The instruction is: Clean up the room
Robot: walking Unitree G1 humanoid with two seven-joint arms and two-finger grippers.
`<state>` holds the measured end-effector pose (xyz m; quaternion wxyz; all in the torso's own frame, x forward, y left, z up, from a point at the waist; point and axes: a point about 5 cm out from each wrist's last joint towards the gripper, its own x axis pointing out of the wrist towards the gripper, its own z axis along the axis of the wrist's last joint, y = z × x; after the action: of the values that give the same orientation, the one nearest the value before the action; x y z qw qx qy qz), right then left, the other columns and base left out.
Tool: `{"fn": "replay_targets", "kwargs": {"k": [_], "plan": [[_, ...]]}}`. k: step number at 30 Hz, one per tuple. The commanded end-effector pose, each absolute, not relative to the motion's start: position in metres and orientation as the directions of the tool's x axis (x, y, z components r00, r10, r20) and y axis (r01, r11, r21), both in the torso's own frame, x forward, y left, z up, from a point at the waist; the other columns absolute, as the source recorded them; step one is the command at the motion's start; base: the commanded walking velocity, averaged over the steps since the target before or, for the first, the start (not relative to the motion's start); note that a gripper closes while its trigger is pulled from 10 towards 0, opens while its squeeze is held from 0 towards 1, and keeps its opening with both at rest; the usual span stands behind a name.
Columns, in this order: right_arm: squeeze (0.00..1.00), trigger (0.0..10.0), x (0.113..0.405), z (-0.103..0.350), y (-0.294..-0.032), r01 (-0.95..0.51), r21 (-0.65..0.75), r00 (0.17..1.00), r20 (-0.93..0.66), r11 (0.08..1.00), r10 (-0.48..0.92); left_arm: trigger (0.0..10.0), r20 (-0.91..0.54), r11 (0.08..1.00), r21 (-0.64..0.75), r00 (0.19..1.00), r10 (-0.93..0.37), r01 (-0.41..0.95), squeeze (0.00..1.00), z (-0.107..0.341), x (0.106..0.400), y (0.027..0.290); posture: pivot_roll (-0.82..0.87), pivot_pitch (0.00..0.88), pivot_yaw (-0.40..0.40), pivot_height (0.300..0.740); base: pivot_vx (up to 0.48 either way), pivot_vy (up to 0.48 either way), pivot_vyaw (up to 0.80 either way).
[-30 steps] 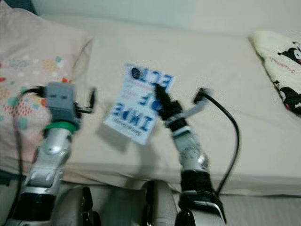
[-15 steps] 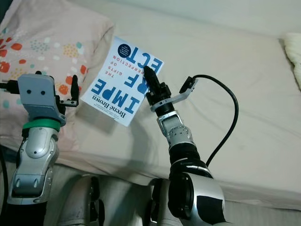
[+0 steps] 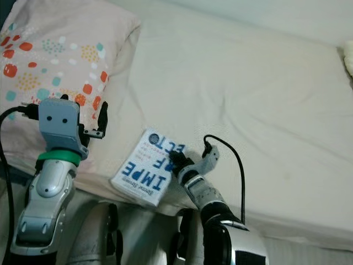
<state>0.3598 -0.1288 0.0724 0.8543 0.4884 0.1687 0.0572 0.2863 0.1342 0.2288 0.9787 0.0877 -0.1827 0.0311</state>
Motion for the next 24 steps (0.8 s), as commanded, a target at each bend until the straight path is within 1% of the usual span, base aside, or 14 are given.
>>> {"fn": "replay_targets", "kwargs": {"k": [1,3,6,8,9,11,12,13,16,19,20,22,23,24], "plan": [[0.0,10.0,0.35,0.055,-0.139,0.137,0.824,0.926,-0.304,0.55,0.224,10.0,0.341,0.984,0.162,0.94,0.014,-0.073,0.0,0.225,0.284,0.132,0.24,0.331,-0.052,0.612,0.0,0.0,0.0],[0.0,10.0,0.349,0.054,-0.145,0.147,0.813,0.929,-0.31,0.563,0.205,10.0,0.333,0.985,0.162,0.943,0.008,-0.066,0.0,0.225,0.284,0.13,0.23,0.331,-0.05,0.612,0.0,0.0,0.0],[0.0,10.0,0.348,0.052,-0.154,0.15,0.755,0.928,-0.33,0.638,0.173,10.0,0.32,0.986,0.162,0.947,-0.006,-0.049,0.0,0.224,0.283,0.128,0.22,0.325,-0.045,0.612,0.0,0.0,0.0],[0.0,10.0,0.349,0.054,-0.167,0.159,0.674,0.931,-0.346,0.721,0.119,10.0,0.312,0.986,0.163,0.95,-0.017,-0.036,0.0,0.223,0.283,0.127,0.2,0.318,-0.037,0.612,0.0,0.0,0.0],[0.52,10.0,0.35,0.056,-0.172,0.166,0.661,0.934,-0.343,0.732,0.097,10.0,0.31,0.986,0.163,0.951,-0.02,-0.032,0.0,0.223,0.284,0.127,0.2,0.318,-0.037,0.612,0.0,0.0,0.0],[0.52,10.0,0.35,0.056,-0.172,0.166,0.661,0.934,-0.343,0.732,0.097,10.0,0.31,0.986,0.163,0.951,-0.02,-0.032,0.0,0.223,0.284,0.127,0.2,0.318,-0.037,0.612,0.0,0.0,0.0],[1.0,10.0,0.351,0.058,-0.176,0.165,0.67,0.941,-0.326,0.723,0.088,10.0,0.309,0.986,0.163,0.951,-0.023,-0.029,0.0,0.223,0.284,0.127,0.2,0.318,-0.037,0.612,0.0,0.0,0.0],[1.0,10.0,0.351,0.058,-0.176,0.165,0.67,0.941,-0.326,0.723,0.088,10.0,0.309,0.986,0.163,0.951,-0.023,-0.029,0.0,0.223,0.284,0.127,0.2,0.318,-0.037,0.612,0.0,0.0,0.0],[1.0,10.0,0.364,0.09,-0.178,-0.096,0.803,0.979,-0.029,0.588,0.2,10.0,0.278,0.986,0.163,0.958,-0.07,0.024,0.0,0.219,0.287,0.121,0.16,0.293,-0.027,0.612,0.0,0.0,0.0],[1.0,10.0,0.366,0.098,-0.176,-0.176,0.806,0.968,0.037,0.565,0.249,10.0,0.257,0.987,0.154,0.963,-0.087,0.048,0.0,0.216,0.288,0.12,0.16,0.293,-0.027,0.612,0.0,0.0,0.0],[0.7,10.0,0.366,0.103,-0.172,-0.261,0.773,0.94,0.068,0.578,0.334,10.0,0.168,0.986,0.107,0.975,-0.145,0.129,0.0,0.205,0.287,0.12,0.14,0.284,-0.025,0.612,0.0,0.0,0.0],[0.7,10.0,0.365,0.102,-0.171,-0.274,0.759,0.933,0.06,0.591,0.356,10.0,0.132,0.983,0.085,0.976,-0.174,0.164,0.0,0.201,0.286,0.12,0.14,0.284,-0.025,0.612,0.0,0.0,0.0],[0.0,10.0,0.364,0.1,-0.173,-0.276,0.734,0.93,0.039,0.621,0.366,10.0,0.088,0.977,0.093,0.976,-0.201,0.193,0.0,0.194,0.283,0.122,0.13,0.275,-0.025,0.612,0.0,0.0,0.0],[0.0,10.0,0.36,0.095,-0.176,-0.284,0.683,0.924,0.009,0.673,0.381,10.0,0.026,0.97,0.095,0.974,-0.227,0.224,0.0,0.185,0.28,0.125,0.12,0.269,-0.028,0.612,0.0,0.0,0.0]]}}
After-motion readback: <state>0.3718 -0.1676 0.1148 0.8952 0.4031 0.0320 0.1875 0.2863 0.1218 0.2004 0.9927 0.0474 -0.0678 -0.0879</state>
